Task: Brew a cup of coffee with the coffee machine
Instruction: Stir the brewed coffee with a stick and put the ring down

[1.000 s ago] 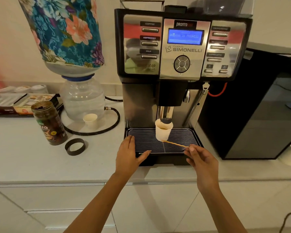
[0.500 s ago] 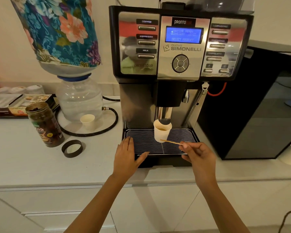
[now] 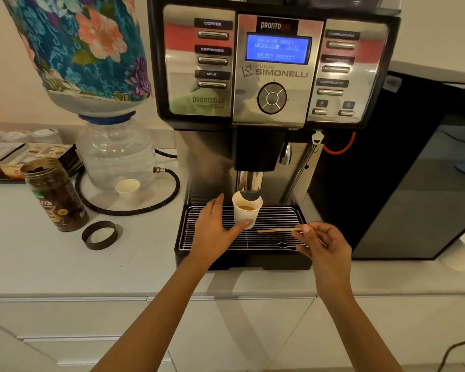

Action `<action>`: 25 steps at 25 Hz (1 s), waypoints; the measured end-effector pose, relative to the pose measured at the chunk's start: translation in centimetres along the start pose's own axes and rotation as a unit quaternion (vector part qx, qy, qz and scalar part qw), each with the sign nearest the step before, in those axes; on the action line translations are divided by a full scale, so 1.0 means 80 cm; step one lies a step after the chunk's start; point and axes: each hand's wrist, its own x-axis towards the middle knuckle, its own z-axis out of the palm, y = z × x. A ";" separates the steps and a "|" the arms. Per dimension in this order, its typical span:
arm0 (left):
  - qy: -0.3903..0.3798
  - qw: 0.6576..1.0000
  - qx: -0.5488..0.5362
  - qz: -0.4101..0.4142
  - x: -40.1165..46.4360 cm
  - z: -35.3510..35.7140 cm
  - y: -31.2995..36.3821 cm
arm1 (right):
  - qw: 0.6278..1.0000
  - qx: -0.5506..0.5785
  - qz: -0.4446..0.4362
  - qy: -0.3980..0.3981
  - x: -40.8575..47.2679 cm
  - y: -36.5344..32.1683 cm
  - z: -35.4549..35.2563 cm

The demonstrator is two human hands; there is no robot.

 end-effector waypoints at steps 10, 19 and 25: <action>-0.068 0.972 -0.211 -0.076 0.027 0.021 0.032 | 1.000 0.000 -0.003 -0.004 0.009 0.000 -0.017; -0.053 0.972 -0.222 -0.061 0.021 0.003 0.019 | 1.000 -0.001 -0.022 -0.016 0.007 -0.008 -0.001; -0.074 0.972 -0.218 -0.041 -0.008 -0.039 -0.019 | 0.989 -0.084 -0.111 -0.053 0.002 -0.015 0.062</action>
